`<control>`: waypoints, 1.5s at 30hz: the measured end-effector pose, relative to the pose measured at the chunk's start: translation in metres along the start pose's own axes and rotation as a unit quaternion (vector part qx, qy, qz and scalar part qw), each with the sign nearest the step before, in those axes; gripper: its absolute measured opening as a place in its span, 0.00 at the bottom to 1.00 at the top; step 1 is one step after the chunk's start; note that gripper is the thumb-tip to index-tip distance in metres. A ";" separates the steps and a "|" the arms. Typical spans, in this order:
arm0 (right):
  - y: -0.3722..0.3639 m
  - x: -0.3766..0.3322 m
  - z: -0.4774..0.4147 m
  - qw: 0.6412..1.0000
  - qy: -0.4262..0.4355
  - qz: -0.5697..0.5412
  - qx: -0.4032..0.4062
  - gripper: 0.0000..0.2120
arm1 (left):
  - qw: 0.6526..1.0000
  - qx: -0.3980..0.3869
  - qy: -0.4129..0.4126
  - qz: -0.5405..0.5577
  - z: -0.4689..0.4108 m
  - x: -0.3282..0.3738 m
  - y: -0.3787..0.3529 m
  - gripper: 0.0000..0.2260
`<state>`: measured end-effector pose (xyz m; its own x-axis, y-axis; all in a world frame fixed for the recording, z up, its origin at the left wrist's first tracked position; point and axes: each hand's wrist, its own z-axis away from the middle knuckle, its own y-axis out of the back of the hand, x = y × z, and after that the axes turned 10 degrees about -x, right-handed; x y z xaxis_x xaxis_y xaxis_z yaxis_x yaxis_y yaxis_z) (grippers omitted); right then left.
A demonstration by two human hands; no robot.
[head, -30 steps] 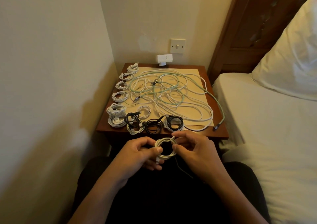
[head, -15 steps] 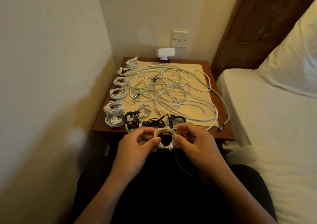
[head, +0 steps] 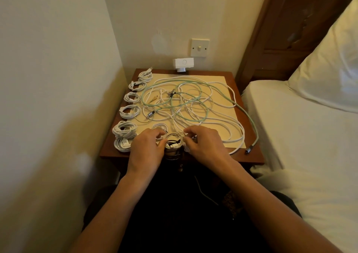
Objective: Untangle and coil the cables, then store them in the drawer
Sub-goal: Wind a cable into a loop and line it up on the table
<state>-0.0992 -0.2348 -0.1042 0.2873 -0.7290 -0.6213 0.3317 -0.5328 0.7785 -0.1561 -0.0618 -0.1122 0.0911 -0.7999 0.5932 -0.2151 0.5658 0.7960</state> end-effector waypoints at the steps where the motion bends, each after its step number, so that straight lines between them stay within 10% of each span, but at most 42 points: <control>1: 0.003 0.004 0.001 1.000 0.003 -0.007 0.008 0.12 | 1.000 0.002 -0.003 -0.003 0.000 0.000 0.001 0.10; 13: 0.058 0.065 -0.045 0.996 -0.049 0.055 0.058 0.13 | 0.998 0.003 -0.001 0.064 -0.009 0.003 0.029 0.07; 24: 0.055 0.028 -0.171 0.966 0.078 0.246 -0.014 0.21 | 0.999 -0.004 -0.019 0.034 -0.062 -0.010 0.041 0.06; 29: 0.059 0.020 -0.195 0.918 0.148 0.360 -0.076 0.09 | 0.999 -0.001 -0.030 0.028 -0.076 -0.019 0.048 0.05; 36: 0.140 -0.027 -0.173 0.949 0.203 0.233 0.053 0.09 | 0.999 0.023 -0.014 0.045 -0.076 -0.019 0.069 0.06; 45: 0.245 -0.107 -0.096 0.887 0.314 0.251 0.227 0.10 | 0.986 0.096 -0.093 0.098 -0.084 0.052 0.119 0.15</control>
<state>0.0377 -0.2462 0.1448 0.7873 -0.6166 -0.0022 -0.3345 -0.4301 0.8385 -0.0956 -0.0193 0.0236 -0.1478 -0.7114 0.6871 -0.3923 0.6799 0.6195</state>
